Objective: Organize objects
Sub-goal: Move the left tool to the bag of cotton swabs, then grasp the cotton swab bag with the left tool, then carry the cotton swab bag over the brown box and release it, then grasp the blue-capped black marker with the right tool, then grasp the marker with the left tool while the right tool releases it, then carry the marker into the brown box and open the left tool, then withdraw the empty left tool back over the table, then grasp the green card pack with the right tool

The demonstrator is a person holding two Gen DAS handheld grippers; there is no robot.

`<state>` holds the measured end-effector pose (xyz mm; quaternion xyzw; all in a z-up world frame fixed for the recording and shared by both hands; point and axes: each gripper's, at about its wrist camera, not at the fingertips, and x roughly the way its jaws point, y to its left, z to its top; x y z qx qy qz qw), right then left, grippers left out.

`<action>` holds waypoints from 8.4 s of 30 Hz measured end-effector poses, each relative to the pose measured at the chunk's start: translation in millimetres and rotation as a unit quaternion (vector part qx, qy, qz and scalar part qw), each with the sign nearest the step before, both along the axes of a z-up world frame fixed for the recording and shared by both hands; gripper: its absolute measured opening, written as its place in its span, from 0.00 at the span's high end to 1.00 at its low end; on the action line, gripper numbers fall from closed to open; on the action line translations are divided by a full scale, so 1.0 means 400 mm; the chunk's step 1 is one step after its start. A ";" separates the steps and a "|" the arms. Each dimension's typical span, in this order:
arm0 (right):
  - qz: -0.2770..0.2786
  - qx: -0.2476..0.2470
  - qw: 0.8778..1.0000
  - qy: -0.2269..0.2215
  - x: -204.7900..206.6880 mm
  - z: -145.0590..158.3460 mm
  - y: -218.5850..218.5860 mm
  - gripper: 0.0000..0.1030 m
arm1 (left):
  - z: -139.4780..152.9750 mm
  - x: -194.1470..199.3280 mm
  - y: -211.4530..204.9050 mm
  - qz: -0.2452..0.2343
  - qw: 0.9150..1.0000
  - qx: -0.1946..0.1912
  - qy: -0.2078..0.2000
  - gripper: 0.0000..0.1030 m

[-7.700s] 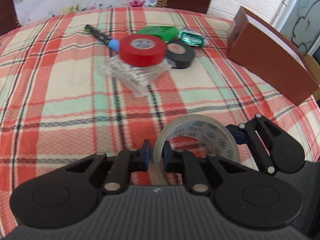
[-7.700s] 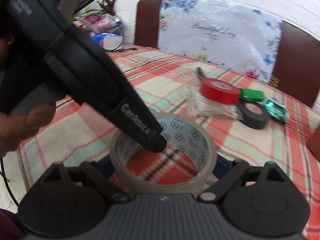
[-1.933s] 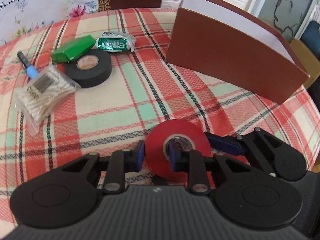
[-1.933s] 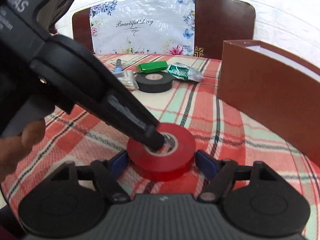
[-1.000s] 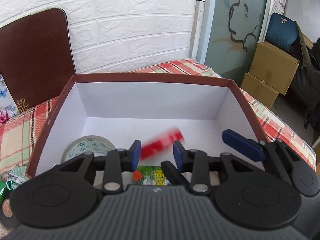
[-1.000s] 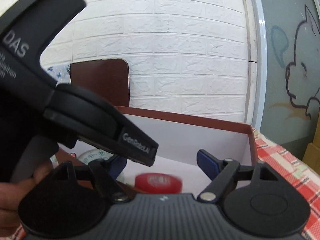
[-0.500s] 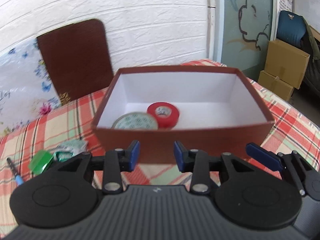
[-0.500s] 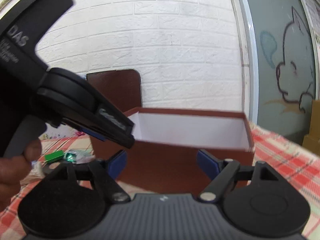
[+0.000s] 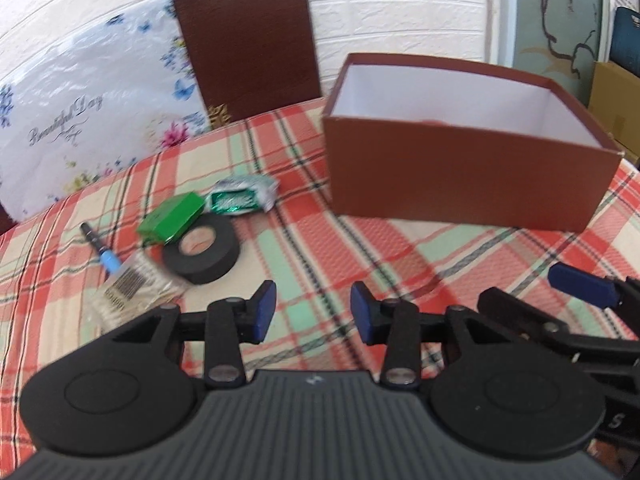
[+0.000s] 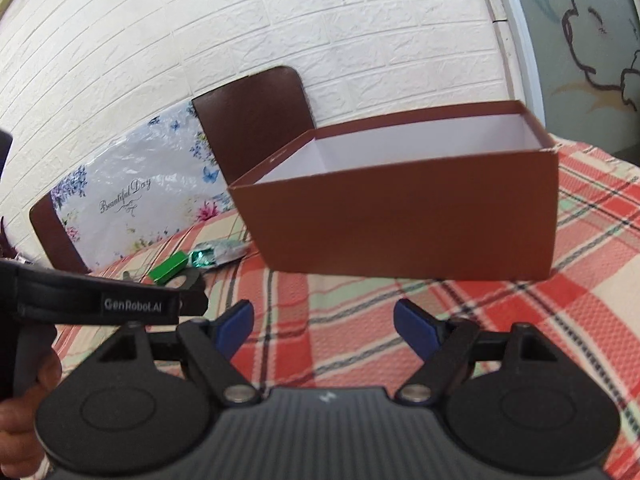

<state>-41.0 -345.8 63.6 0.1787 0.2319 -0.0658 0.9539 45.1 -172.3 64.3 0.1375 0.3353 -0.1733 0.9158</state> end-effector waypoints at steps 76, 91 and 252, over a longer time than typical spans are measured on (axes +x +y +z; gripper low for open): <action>-0.068 -0.165 0.981 -0.073 0.177 0.106 -0.150 0.34 | 0.091 0.135 -0.349 -0.202 0.963 -0.169 0.046 0.70; -0.107 -0.186 0.971 -0.103 0.111 0.055 -0.123 0.21 | 0.069 0.061 -0.301 -0.185 0.974 -0.128 -0.005 0.63; 0.248 -0.211 0.945 0.040 0.580 -0.022 0.445 0.40 | -0.173 0.166 0.518 0.189 0.968 -0.151 -0.061 0.43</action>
